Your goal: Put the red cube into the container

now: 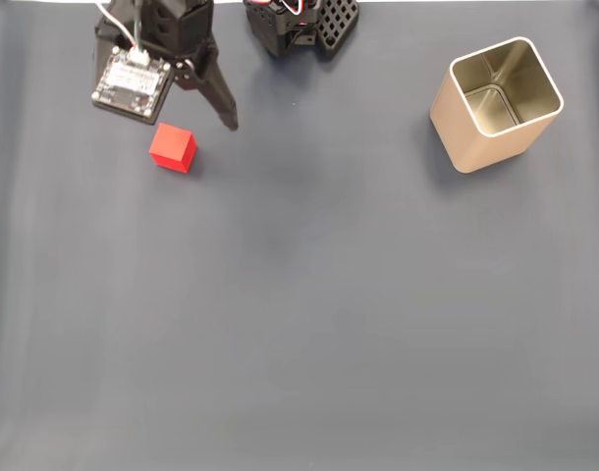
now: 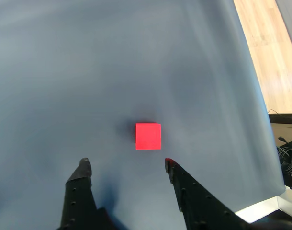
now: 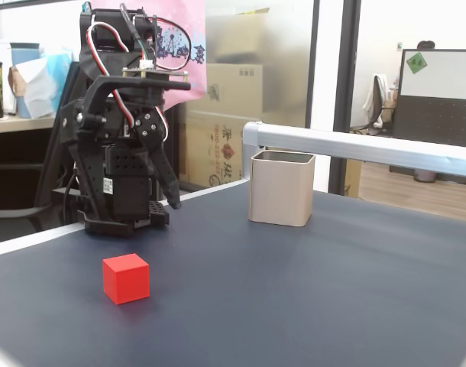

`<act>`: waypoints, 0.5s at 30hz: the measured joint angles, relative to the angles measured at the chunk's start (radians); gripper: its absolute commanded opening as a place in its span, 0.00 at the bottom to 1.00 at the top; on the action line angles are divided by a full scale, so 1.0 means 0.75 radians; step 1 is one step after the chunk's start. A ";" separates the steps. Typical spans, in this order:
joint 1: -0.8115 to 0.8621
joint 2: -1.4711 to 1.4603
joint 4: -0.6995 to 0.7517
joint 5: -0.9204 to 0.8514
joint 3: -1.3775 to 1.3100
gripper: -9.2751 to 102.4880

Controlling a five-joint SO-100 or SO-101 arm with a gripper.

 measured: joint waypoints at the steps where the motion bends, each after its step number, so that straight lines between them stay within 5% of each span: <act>1: 0.010 -0.010 -0.043 0.000 0.016 0.43; 15: 0.041 -0.168 -0.405 -0.020 0.205 0.43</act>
